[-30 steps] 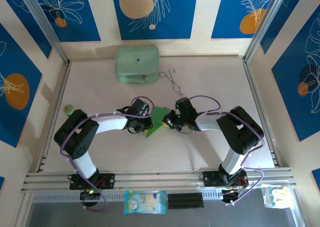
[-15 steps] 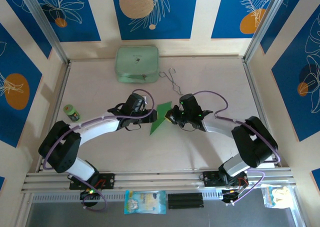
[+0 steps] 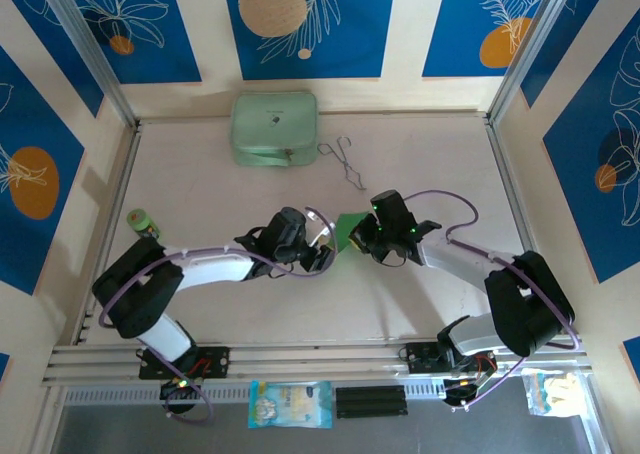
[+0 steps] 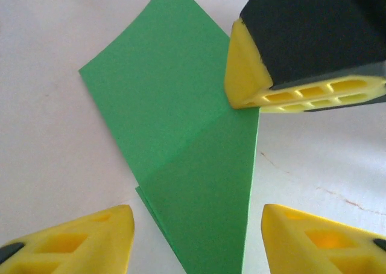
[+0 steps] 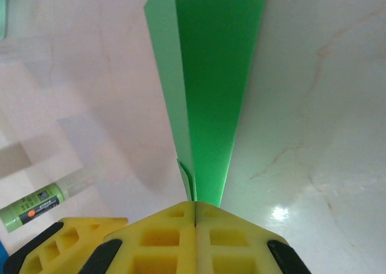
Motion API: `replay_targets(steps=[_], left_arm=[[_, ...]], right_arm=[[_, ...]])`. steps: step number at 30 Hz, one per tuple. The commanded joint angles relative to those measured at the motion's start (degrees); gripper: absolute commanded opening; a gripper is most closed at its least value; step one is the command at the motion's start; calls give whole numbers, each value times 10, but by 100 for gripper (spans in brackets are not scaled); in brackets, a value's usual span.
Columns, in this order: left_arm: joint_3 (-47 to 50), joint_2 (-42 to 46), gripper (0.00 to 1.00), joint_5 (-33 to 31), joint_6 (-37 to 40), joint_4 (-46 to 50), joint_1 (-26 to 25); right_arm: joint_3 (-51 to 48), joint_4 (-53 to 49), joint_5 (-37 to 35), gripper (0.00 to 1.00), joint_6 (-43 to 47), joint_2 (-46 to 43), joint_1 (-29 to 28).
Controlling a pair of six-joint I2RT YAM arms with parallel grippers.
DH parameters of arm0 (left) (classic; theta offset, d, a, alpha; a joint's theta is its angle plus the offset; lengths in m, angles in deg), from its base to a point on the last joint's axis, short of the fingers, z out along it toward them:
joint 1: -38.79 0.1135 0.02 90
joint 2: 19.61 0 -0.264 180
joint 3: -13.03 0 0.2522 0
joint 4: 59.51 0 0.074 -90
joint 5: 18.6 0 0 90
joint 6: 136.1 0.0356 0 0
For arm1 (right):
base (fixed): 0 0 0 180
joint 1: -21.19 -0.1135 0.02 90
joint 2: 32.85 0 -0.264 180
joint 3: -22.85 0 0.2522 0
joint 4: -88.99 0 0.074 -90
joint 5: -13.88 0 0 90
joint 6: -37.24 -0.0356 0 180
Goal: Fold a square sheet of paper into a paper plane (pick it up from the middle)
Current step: Fold the wing for the fifth time at the center of the table.
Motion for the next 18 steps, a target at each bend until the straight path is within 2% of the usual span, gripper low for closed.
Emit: replay_targets(steps=[1,6,18], left_arm=[[-7,-27,54,47,79,-45,-11],[-1,-45,51,70,109,-74,-20],[0,-77,42,-29,153,-78,-39]], right_arm=[[25,-42,11,0,-27,15,4],[46,-78,11,1,-37,34,6],[49,-94,25,1,-67,45,17]])
